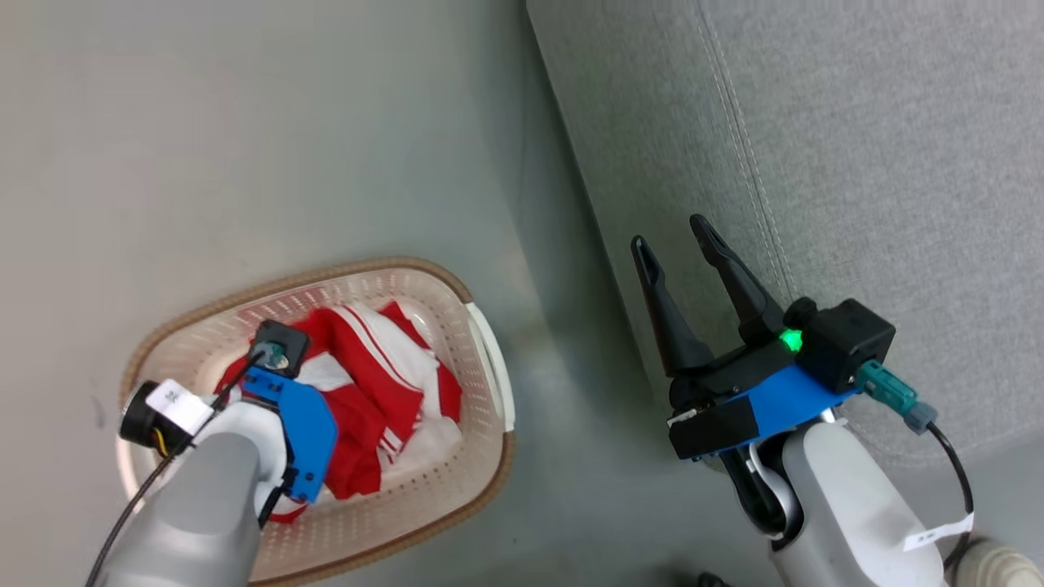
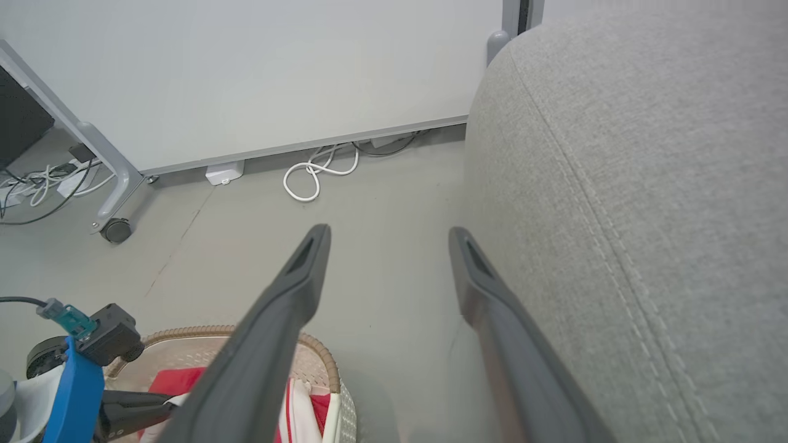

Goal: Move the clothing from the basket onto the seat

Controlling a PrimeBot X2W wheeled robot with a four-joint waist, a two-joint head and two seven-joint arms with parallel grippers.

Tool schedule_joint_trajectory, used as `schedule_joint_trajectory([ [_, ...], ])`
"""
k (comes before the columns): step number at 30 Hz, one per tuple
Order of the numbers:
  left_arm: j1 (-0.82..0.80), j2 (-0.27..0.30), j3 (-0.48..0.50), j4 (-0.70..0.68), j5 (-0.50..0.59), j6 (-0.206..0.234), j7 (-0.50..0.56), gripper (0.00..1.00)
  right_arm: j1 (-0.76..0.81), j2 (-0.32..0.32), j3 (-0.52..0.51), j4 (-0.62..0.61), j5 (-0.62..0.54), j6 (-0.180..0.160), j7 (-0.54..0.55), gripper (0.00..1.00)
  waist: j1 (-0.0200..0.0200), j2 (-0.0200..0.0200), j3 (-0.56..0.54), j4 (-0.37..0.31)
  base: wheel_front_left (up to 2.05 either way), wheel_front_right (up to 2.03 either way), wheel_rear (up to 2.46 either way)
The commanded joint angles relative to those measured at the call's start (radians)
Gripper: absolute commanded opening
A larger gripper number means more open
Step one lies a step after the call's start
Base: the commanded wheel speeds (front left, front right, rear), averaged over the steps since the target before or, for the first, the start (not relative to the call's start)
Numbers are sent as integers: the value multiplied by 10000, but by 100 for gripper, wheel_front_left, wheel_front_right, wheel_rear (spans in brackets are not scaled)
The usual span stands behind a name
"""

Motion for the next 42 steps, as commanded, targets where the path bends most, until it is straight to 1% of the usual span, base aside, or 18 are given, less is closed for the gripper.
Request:
schedule_joint_trajectory([
  [1,61,-113,-28,61,-195,-11,-152,0,-7,-23,-60,82,-83,4,-36,100,0,0,-324,97,0,0,0],
  [5,330,-499,-199,-2,-629,-11,-581,0,181,-25,-136,304,-303,3,-35,100,0,0,-1098,436,0,0,0],
  [10,808,-965,-580,-240,-1280,-11,-1264,0,524,-26,-399,651,-558,4,-35,100,0,0,-2368,998,0,0,0],
  [14,1185,-1123,-1018,-685,-2015,-11,-1644,0,839,-26,-516,942,-664,4,-35,100,0,0,-3380,1348,0,0,0],
  [19,1550,-1066,-1646,-1500,-2784,-12,-2123,0,1285,-30,-719,1246,-795,4,1,100,0,0,-4458,1798,0,0,0],
  [22,1691,-950,-1877,-2085,-3173,-12,-2620,0,1522,-25,-856,1295,-870,4,106,100,0,0,-4926,2057,0,0,0],
  [25,1745,-859,-1947,-2726,-3469,-12,-3150,0,1727,-30,-981,1200,-896,4,222,100,0,0,-5289,2316,0,0,0],
  [28,1728,-753,-1952,-3329,-3666,-12,-3439,0,1926,-30,-1076,1095,-941,4,348,100,0,0,-5596,2566,0,0,0],
  [34,1329,-742,-2049,-4157,-3755,-12,-3588,0,2370,-28,-1241,799,-1000,4,609,100,0,0,-6130,3112,0,0,0],
  [39,598,-892,-2288,-4391,-3776,-10,-3181,0,2663,-27,-1172,563,-929,4,855,100,0,0,-6470,3471,0,0,0],
  [42,275,-959,-2345,-4433,-3776,-12,-3041,0,2742,-30,-1091,513,-882,4,932,100,0,0,-6581,3568,0,0,0],
])
